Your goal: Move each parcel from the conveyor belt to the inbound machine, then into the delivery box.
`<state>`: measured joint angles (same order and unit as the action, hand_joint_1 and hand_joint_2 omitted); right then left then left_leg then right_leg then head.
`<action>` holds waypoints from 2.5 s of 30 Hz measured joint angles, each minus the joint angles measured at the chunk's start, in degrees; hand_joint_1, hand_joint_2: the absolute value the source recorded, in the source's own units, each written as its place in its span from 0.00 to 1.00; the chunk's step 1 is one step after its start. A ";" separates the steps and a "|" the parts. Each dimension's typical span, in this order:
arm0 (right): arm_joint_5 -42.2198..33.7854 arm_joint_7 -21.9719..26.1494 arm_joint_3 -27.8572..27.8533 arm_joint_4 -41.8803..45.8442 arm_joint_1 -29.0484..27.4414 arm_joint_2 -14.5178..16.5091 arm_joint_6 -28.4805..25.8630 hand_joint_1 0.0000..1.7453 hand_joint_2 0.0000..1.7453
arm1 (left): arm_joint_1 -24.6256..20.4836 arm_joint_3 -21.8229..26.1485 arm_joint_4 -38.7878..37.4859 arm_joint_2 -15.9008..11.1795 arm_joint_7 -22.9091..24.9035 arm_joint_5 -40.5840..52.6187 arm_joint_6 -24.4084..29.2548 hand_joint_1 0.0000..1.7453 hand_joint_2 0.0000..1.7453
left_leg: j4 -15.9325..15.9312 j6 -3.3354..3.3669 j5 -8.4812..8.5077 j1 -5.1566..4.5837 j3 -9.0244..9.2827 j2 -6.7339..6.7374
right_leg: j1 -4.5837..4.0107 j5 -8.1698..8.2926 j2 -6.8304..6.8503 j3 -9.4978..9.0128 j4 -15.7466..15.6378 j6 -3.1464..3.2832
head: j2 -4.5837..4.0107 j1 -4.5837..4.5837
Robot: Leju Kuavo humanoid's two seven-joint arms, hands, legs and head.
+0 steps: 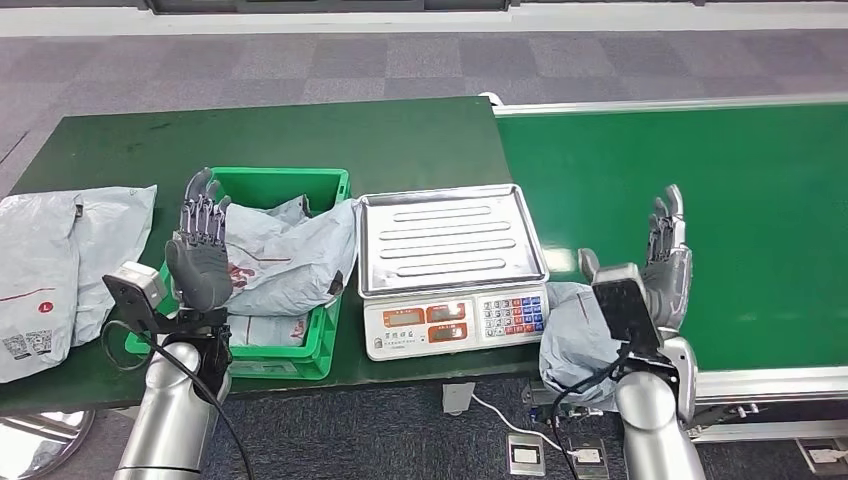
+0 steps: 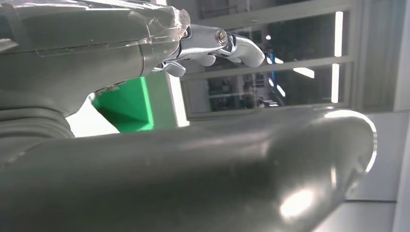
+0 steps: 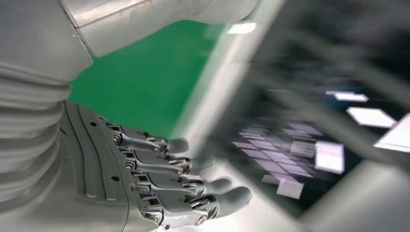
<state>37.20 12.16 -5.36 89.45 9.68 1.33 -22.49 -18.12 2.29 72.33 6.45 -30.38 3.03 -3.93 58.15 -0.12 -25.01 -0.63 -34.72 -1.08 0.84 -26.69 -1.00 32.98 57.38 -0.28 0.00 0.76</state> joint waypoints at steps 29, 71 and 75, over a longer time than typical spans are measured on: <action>14.40 -16.05 -16.19 -53.52 15.78 -8.35 18.11 0.00 1.00 | 0.75 -3.19 0.59 1.12 5.15 1.39 -0.22 0.00 0.00 | 0.06 0.11 0.05 0.07 -0.11 0.11 | -0.07 0.16 -0.17 0.07 -0.08 -0.21 | 0.00 -0.01; -3.71 20.28 -3.62 -31.19 4.16 -8.51 54.64 0.00 1.00 | -0.92 -3.19 -1.74 1.34 3.43 1.58 -0.94 0.00 0.00 | 0.02 -0.16 -0.23 0.30 0.35 1.00 | -0.31 0.33 -1.09 -0.11 -0.22 0.08 | 0.00 -0.04; -4.24 20.96 -2.23 -30.07 3.63 -9.07 56.15 0.00 1.00 | -1.30 -3.19 -2.08 1.33 3.43 1.54 -0.94 0.00 0.00 | 0.01 -0.24 -0.28 0.36 0.37 1.09 | -0.35 0.29 -1.16 -0.10 -0.21 0.16 | 0.00 -0.04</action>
<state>32.97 33.12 -7.58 59.38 13.31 -7.74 33.67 -19.41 -0.90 70.25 7.78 -26.95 4.57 -4.87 58.16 -0.36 -25.29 -0.27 -34.34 0.01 0.49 -26.40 -2.16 32.87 57.16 -0.11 0.00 0.72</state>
